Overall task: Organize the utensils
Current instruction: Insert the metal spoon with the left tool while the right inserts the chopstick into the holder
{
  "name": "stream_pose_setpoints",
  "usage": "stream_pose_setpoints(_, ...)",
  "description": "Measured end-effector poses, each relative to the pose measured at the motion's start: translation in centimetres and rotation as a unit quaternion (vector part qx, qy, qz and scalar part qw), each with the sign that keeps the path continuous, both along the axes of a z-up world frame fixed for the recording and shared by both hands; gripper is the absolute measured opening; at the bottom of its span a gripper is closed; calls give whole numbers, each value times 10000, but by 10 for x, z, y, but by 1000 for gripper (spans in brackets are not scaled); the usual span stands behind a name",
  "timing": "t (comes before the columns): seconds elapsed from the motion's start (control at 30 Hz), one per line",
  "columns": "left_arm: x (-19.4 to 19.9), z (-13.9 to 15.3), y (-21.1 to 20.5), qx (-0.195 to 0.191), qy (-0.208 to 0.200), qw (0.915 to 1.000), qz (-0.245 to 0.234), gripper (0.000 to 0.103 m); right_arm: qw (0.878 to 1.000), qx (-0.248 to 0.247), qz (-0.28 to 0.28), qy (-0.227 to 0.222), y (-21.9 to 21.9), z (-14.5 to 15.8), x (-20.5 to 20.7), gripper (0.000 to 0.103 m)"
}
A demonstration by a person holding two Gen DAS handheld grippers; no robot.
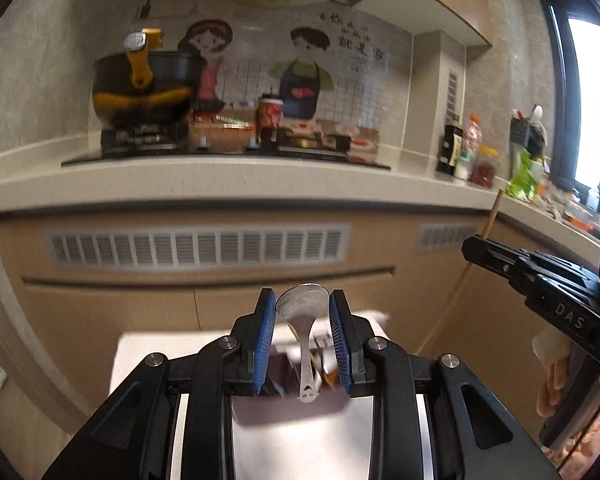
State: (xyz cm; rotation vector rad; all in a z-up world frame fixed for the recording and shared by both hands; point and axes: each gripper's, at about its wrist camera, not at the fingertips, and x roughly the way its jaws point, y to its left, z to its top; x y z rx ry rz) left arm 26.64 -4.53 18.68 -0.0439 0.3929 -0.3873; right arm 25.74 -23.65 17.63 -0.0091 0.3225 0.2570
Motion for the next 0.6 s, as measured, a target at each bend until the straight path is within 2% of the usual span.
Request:
stream_pose_setpoints(0.17,41,-13,1,36,110,9999,85,29,9998,10,-97,199,10,-7,46,5)
stream_pose_setpoints(0.37,76,-45,4,17,534,9985,120,29,9980,-98,-220,587,18,-41,83,5)
stream_pose_setpoints(0.6,97,-78,3,-8,971,9952,109,29,9943,-78,-204,1048,22,-76,111,5)
